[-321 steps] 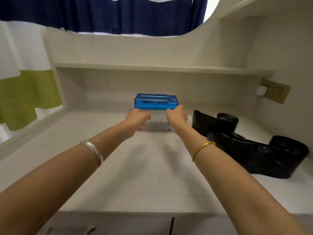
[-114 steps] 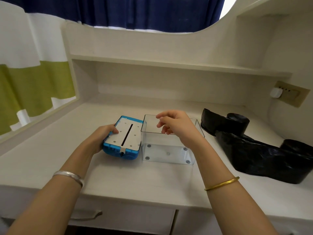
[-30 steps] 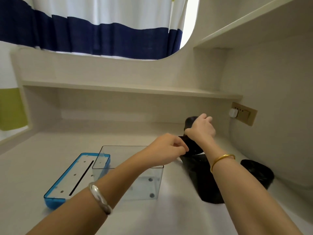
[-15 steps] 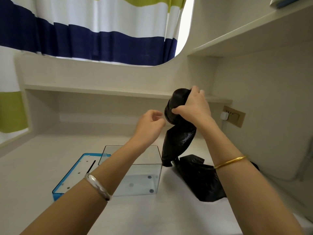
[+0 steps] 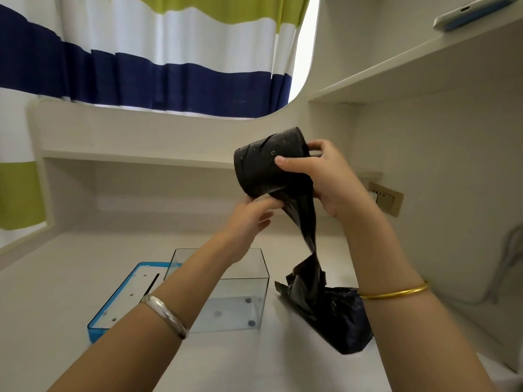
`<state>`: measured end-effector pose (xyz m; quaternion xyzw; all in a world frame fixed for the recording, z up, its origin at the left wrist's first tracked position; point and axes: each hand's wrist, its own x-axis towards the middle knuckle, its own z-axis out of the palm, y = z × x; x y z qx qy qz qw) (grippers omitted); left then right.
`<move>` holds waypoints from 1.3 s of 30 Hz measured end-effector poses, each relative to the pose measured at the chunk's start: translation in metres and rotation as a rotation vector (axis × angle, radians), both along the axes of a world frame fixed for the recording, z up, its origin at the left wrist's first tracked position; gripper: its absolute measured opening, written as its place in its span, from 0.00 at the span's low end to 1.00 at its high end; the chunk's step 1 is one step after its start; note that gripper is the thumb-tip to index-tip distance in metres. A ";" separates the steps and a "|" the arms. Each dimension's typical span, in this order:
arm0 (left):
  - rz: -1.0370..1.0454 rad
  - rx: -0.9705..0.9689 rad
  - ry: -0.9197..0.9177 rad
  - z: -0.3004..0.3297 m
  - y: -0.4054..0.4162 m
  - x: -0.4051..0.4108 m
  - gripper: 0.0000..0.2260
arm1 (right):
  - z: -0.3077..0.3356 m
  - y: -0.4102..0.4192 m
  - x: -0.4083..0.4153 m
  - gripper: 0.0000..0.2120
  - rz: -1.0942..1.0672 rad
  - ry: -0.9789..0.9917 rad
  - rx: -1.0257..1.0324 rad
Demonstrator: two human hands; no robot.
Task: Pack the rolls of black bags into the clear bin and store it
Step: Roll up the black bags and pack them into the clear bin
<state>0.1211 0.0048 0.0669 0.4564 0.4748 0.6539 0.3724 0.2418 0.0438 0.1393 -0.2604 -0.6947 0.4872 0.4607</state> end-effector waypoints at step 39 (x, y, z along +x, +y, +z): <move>0.554 0.565 -0.181 0.034 -0.037 -0.056 0.34 | -0.083 0.025 -0.012 0.14 0.912 -0.223 -0.143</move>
